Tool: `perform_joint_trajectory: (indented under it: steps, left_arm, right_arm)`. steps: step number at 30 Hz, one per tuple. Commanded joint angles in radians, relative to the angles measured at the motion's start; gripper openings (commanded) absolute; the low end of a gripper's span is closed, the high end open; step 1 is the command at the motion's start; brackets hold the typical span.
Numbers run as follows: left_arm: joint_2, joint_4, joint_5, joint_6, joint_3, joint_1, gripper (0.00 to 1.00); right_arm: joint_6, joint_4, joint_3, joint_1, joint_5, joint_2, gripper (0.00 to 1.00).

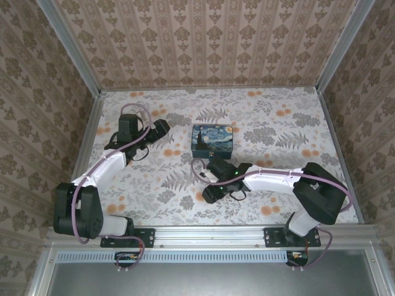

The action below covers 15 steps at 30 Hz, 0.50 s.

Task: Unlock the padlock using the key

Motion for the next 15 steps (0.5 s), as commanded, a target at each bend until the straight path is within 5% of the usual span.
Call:
perform_joint_trajectory:
  steps: [1, 15]
  left_arm:
    - [-0.02, -0.03, 0.018, 0.029, 0.036, -0.022, 1.0]
    - [0.006, 0.009, 0.03, 0.012, 0.029, -0.037, 1.0]
  right_arm:
    - [-0.054, -0.069, 0.048, 0.025, 0.086, 0.033, 0.55]
    - [-0.07, -0.119, 0.092, 0.096, 0.237, 0.138, 0.43]
